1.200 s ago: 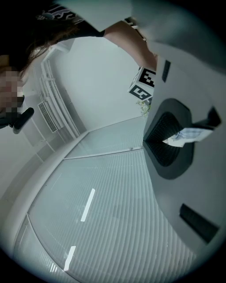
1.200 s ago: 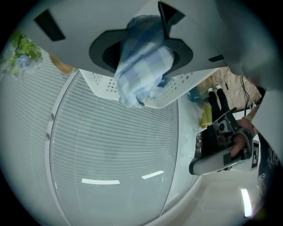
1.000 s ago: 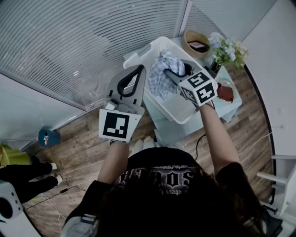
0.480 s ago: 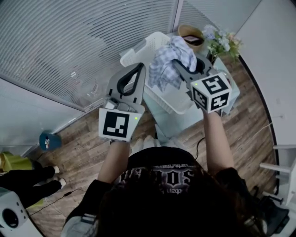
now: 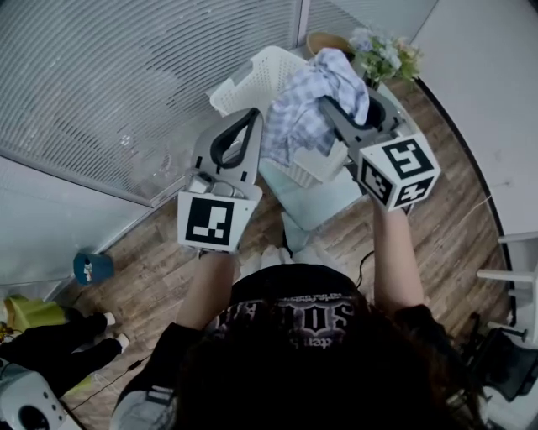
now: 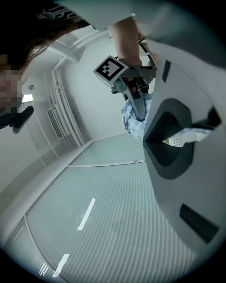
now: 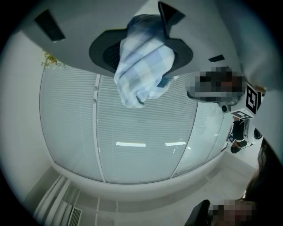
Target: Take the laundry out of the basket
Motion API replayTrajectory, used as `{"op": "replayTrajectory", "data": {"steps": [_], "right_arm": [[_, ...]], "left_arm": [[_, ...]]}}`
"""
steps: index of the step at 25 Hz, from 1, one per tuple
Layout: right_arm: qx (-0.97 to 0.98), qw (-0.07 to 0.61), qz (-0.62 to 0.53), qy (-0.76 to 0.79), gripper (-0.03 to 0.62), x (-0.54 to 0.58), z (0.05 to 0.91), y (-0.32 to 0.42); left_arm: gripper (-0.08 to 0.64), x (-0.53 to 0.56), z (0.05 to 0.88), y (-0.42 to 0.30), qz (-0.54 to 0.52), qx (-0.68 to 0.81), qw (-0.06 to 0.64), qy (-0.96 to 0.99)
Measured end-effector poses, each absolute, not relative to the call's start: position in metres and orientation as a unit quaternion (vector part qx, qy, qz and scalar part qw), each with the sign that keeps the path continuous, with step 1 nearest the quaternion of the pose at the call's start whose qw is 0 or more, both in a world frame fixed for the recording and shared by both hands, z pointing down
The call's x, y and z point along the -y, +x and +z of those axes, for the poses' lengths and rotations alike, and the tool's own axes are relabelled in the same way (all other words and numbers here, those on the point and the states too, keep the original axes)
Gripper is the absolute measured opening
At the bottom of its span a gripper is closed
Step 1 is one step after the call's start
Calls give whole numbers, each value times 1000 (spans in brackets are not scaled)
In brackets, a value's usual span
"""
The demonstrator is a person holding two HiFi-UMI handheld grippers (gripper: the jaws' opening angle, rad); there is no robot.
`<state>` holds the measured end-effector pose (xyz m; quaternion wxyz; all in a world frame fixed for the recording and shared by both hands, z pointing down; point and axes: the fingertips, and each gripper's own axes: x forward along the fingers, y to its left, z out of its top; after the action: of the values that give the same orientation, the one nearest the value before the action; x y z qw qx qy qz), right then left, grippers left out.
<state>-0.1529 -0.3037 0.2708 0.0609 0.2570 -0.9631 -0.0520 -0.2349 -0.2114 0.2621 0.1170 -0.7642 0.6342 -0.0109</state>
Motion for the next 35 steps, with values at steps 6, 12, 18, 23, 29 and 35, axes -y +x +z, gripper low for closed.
{"op": "replayTrajectory", "data": {"steps": [6,12,18,23,29,35], "right_arm": [[953,45,-52,294,186,284,264,-124],[946,36,-64,316,186,266,251,-92],[939,39,-67,334,186,264,249,-57],[933,34,-69,353,186,270,244,-19],[926,27,-70,371,187,278,234,29],[915,14,-61,399,187,291,231,84]], "left_arm": [[-2,200,267,-221,-11,-617,111,-779],[-2,193,262,-196,-8,-598,117,-793],[-2,199,262,-167,-2,-583,114,-805],[-2,210,260,-136,-1,-573,119,-811],[-2,221,255,-89,2,-558,120,-821],[-2,239,253,-43,4,-541,119,-832]]}}
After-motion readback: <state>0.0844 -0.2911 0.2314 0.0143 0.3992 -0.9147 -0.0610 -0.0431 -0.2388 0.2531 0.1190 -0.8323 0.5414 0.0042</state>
